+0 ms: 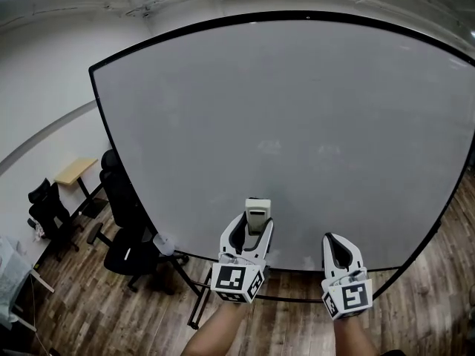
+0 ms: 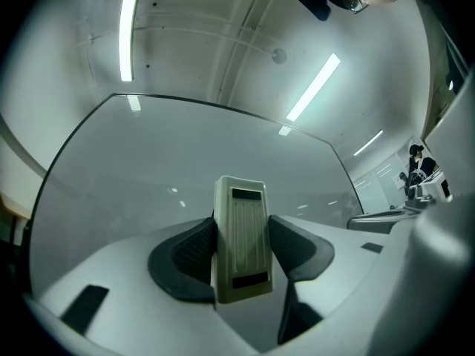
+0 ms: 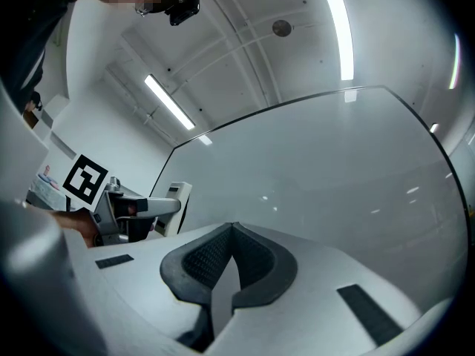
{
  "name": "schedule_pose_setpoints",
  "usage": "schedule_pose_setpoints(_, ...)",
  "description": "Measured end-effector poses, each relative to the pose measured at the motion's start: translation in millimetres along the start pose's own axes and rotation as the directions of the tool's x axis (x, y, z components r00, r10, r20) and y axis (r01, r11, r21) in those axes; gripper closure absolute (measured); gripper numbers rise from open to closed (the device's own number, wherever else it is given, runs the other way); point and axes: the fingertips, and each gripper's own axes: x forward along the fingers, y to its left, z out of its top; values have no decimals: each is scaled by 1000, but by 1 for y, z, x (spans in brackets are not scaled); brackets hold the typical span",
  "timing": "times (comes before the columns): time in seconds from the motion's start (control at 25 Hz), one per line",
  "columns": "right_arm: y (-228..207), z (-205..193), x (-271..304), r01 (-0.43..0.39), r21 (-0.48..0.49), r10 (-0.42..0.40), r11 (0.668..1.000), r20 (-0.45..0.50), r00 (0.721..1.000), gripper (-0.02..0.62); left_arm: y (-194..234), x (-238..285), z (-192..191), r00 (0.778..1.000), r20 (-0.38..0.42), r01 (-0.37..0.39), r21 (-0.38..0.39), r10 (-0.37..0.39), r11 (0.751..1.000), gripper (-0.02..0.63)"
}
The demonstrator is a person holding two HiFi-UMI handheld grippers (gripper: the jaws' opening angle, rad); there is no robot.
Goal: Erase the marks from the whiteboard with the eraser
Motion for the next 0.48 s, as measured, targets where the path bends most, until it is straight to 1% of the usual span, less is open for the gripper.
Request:
schedule_pose_setpoints(0.12, 3, 1, 5, 14, -4, -14, 1000, 16, 1000, 577, 4, -7, -8, 1000, -10, 4, -16, -4, 1000, 359)
schedule_pose_setpoints(0.32, 6, -9, 5, 9, -6, -9, 1000, -8, 1000, 577, -5, -25, -22, 999, -39, 0, 28, 1, 1000, 359)
schedule_pose_setpoints(0.48, 5, -9, 7, 10, -7, -10, 1000, -14, 1000, 577, -7, -26, -25, 999, -42, 7, 29, -6, 1000, 358)
